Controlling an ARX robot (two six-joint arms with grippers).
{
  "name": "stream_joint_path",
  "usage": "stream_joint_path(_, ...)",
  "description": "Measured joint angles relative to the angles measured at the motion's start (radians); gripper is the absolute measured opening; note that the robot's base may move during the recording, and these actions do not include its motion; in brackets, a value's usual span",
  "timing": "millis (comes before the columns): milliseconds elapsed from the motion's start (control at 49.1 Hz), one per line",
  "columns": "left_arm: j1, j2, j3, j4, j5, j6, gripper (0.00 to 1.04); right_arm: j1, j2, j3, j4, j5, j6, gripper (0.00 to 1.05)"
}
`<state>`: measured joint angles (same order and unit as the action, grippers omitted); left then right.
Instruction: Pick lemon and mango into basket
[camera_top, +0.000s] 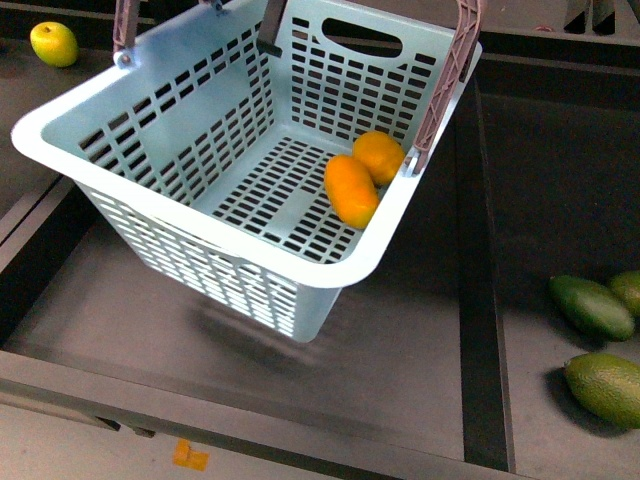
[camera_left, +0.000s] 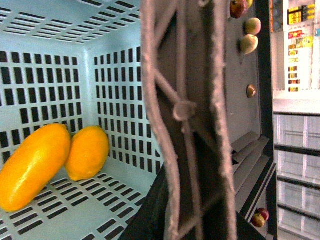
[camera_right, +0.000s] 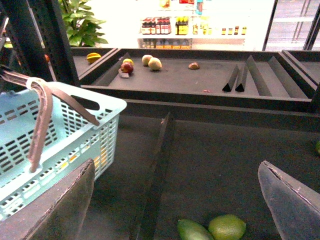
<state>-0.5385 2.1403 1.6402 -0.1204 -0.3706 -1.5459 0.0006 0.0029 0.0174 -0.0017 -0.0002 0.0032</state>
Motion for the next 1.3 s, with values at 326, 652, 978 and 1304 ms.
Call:
stream_joint_path(326,0.012,0.135,0.048,0.022,0.016,-0.099,0.05,0.0,0.0,0.0,0.0,0.0,0.0,0.96)
stream_joint_path(652,0.001,0.12,-0.002,0.014,0.04,-0.129,0.13,0.0,0.0,0.0,0.0,0.0,0.0,0.96)
stream_joint_path(978,0.005,-0.118,-0.217,-0.098,-0.062,-0.248,0.89,0.0,0.0,0.0,0.0,0.0,0.0,0.96)
stream_joint_path(1304,0.006,-0.453,-0.616,0.319,-0.121,0.28,0.79,0.0,0.0,0.0,0.0,0.0,0.0,0.96)
